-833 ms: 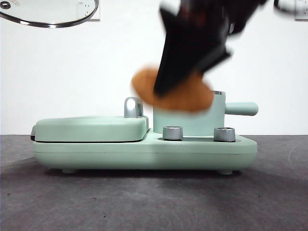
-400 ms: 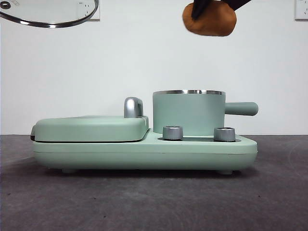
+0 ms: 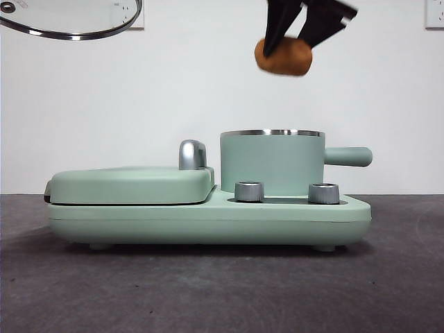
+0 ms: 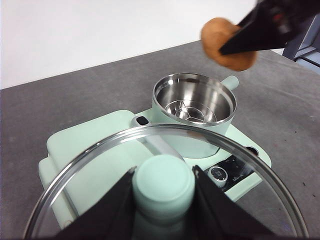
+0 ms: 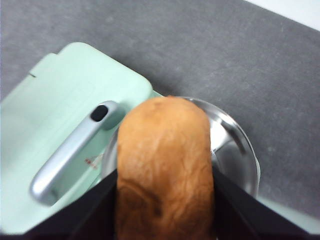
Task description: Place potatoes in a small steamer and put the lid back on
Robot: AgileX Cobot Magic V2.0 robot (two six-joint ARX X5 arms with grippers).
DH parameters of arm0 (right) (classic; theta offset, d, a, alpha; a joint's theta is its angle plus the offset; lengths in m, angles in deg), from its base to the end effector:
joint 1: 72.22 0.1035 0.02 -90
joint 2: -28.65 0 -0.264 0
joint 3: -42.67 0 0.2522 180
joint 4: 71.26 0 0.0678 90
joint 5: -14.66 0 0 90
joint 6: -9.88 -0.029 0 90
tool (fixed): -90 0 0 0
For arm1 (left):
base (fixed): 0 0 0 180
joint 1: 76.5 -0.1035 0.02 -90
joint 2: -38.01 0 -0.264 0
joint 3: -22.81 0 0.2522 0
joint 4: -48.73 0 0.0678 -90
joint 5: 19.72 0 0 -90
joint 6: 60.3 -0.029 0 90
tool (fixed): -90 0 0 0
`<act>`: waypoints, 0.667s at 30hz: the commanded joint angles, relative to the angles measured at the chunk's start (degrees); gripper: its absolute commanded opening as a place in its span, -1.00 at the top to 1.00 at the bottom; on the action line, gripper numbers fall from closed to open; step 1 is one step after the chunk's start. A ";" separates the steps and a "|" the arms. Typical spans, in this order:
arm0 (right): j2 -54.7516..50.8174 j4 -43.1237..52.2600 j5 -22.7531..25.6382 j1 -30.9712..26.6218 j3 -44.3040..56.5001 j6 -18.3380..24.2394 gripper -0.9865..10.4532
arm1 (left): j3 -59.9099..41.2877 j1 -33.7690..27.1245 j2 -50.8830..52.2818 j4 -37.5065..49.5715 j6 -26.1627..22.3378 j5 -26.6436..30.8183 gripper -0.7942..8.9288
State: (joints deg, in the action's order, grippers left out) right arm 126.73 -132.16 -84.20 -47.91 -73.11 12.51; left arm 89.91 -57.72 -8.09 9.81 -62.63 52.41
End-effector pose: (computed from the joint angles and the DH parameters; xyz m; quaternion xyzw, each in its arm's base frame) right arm 0.3332 0.1554 0.3755 -0.0699 0.3586 0.2737 0.8897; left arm 0.1516 -0.0610 0.3548 0.0203 0.1494 -0.3137 0.9375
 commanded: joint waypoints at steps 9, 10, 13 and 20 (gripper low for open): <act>11.47 1.51 0.33 0.02 -3.43 1.03 0.49 | 0.79 0.13 0.07 1.53 -0.61 0.07 0.81; 12.26 1.66 0.52 0.02 -3.43 1.05 0.49 | 0.79 0.13 0.07 1.53 -0.61 0.07 0.81; 14.93 1.70 2.29 0.02 -3.43 1.51 0.49 | 0.79 0.13 0.07 1.51 -0.61 0.07 0.81; 18.18 0.42 2.89 0.02 -3.41 1.92 0.49 | 0.79 0.13 0.07 1.51 -0.61 0.07 0.81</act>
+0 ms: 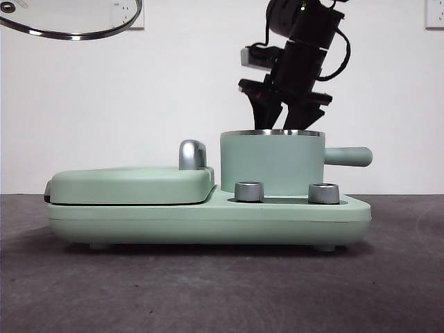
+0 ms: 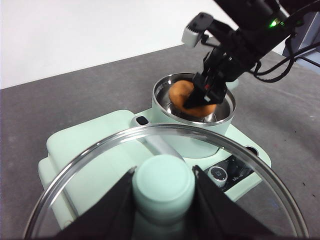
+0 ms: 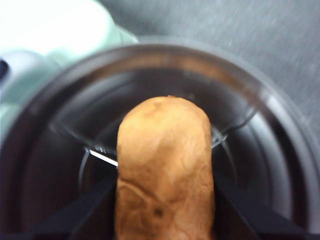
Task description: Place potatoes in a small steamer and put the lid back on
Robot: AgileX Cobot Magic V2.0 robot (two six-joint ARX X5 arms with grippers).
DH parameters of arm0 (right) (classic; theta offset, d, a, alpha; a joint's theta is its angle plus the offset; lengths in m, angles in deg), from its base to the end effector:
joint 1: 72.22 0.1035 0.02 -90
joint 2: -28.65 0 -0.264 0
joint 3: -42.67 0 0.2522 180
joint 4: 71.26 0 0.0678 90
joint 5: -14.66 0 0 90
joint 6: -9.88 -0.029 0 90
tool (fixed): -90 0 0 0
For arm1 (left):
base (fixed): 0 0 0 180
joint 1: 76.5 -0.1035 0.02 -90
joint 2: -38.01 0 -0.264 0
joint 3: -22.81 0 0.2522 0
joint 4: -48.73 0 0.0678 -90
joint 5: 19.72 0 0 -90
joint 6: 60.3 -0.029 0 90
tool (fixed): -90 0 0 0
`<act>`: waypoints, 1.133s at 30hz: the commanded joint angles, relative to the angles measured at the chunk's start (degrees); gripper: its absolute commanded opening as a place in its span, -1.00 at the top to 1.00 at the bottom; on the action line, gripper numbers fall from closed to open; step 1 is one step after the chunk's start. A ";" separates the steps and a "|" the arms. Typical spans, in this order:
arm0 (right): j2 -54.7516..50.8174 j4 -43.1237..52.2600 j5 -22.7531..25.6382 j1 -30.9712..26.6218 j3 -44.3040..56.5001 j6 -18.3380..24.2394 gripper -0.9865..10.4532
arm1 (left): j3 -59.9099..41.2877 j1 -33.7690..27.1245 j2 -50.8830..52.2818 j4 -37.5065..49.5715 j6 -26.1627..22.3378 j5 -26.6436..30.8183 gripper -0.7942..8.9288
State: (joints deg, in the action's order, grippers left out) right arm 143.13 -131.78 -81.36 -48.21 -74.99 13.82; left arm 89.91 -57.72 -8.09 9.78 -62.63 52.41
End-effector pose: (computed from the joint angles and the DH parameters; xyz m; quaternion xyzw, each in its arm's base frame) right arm 0.3946 0.1791 0.2764 -0.1041 0.4658 0.2435 0.8444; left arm 0.1516 -0.0609 0.3547 0.0203 0.1497 -0.3137 0.9374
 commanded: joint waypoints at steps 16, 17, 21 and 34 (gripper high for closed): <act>-18.43 -3.96 -1.27 1.79 -3.32 1.29 0.36 | 0.79 0.22 0.07 0.76 -0.39 0.02 0.81; -20.98 -4.39 -1.22 2.25 -1.97 1.29 0.36 | 0.79 0.33 0.07 0.76 -0.52 0.02 0.81; -33.00 0.79 0.50 4.20 10.80 1.27 0.36 | 0.79 0.48 0.00 0.87 -1.11 -0.22 0.81; -58.60 16.92 7.67 9.53 47.23 -4.00 0.36 | 0.81 4.00 -4.74 6.03 -6.12 -0.44 0.81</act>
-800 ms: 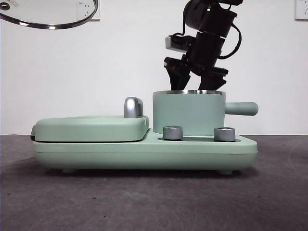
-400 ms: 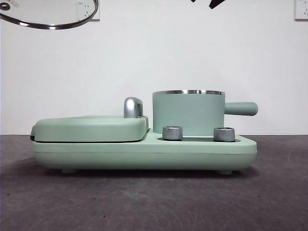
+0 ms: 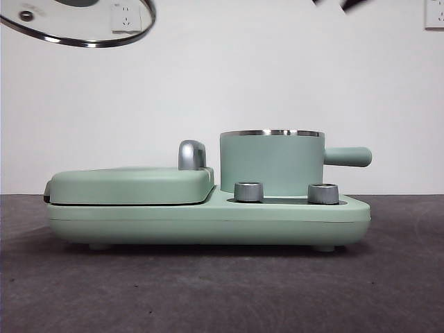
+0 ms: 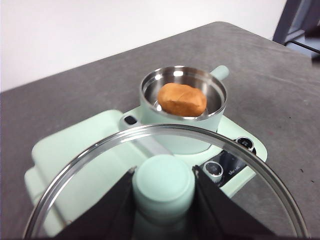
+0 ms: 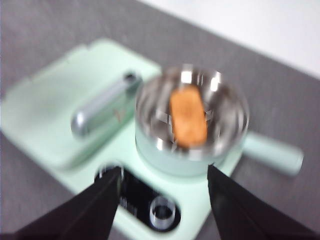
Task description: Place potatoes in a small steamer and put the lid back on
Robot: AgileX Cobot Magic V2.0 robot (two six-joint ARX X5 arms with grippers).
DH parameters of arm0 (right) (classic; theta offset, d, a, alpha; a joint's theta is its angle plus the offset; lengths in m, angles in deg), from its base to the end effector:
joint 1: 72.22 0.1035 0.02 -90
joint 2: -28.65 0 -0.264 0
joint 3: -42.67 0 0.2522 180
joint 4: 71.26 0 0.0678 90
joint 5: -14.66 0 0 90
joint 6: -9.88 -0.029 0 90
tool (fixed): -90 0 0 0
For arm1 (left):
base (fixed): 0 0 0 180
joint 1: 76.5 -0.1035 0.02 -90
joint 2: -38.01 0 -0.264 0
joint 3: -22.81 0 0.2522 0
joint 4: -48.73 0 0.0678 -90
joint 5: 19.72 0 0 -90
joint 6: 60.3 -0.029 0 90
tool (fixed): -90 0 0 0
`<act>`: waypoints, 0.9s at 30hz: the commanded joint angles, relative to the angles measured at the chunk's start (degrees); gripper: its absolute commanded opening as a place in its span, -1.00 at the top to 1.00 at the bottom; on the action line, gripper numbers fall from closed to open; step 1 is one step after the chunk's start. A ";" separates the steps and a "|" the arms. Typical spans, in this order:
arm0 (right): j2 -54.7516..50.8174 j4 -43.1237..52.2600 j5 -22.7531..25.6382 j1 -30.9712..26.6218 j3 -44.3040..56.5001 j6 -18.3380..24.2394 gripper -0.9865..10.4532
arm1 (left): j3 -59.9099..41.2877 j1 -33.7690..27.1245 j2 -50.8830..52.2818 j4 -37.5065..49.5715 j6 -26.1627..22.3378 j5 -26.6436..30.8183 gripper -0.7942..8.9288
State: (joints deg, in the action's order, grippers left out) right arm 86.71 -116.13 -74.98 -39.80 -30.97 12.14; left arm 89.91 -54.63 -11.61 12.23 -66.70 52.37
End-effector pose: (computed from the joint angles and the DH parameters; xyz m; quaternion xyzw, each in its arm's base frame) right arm 0.1754 0.1112 0.3479 -0.0897 0.2372 0.2719 0.9283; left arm 0.1635 -0.0752 0.3493 0.0575 0.1461 -0.3442 0.9257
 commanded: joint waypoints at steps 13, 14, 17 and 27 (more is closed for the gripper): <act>-19.43 5.77 7.58 6.95 22.40 -9.38 0.36 | 2.03 7.04 -17.90 25.75 -3.65 -0.83 0.81; -20.46 5.75 7.61 7.15 23.08 -9.38 0.36 | 2.56 7.48 -19.82 27.67 -3.65 -0.85 0.81; -23.04 5.57 7.65 7.58 24.72 -9.53 0.36 | 5.07 8.41 -25.33 31.76 -3.63 -1.64 0.81; -26.49 0.15 9.11 7.58 25.14 -9.97 0.36 | 23.17 9.97 -45.05 32.81 -3.61 -4.48 0.81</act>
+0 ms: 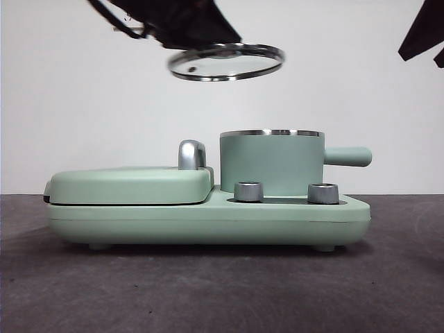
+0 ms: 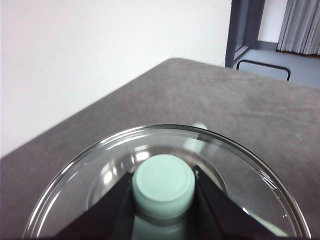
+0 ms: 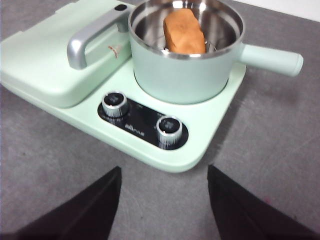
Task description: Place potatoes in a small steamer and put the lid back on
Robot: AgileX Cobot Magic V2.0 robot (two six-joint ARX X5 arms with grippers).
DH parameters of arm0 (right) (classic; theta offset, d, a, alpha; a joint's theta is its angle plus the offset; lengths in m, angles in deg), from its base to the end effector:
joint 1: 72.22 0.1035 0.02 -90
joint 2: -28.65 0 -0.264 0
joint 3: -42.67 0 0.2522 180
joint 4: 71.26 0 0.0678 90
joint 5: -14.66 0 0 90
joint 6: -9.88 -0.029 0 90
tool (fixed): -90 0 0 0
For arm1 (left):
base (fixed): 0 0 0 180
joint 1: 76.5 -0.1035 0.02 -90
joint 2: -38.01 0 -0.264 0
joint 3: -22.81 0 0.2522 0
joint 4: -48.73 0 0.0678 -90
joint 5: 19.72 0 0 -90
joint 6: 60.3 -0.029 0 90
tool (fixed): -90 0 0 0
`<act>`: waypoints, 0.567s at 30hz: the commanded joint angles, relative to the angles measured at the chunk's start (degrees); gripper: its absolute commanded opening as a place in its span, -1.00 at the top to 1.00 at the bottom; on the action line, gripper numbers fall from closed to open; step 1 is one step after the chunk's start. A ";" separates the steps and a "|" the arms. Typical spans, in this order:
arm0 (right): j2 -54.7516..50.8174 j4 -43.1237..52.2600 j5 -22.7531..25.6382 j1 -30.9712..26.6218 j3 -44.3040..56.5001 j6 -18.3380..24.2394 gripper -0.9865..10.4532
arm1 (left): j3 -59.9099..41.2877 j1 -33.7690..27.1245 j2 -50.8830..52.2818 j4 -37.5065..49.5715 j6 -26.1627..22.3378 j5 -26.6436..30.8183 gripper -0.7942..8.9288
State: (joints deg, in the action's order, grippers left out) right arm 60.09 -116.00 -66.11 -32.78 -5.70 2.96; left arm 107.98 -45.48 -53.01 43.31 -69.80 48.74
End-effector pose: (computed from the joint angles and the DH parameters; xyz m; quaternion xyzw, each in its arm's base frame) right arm 0.0966 0.0735 0.2697 -0.0423 0.2338 0.2393 0.9414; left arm 0.3103 -0.1990 0.3232 0.0820 0.0610 -0.4472 0.8886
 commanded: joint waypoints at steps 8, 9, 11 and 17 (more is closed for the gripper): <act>0.22 -0.46 0.26 0.55 -0.13 -0.79 0.36 | 16.06 2.21 -14.84 2.05 -0.83 -1.03 0.81; 0.22 -0.46 0.28 0.55 -0.13 -0.76 0.36 | 16.85 2.38 -15.85 2.05 -1.11 -1.03 0.81; 0.22 -0.46 0.26 0.55 -0.13 -0.79 0.36 | 17.97 2.56 -17.59 2.12 -2.16 -1.03 0.81; 0.22 -1.14 0.28 0.55 -0.13 -0.79 0.36 | 18.12 2.82 -20.57 3.06 -4.44 -1.03 0.81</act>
State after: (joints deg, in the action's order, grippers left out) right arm 60.07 -117.40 -66.11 -32.78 -5.70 2.94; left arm 124.27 -43.20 -72.62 44.25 -73.03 48.00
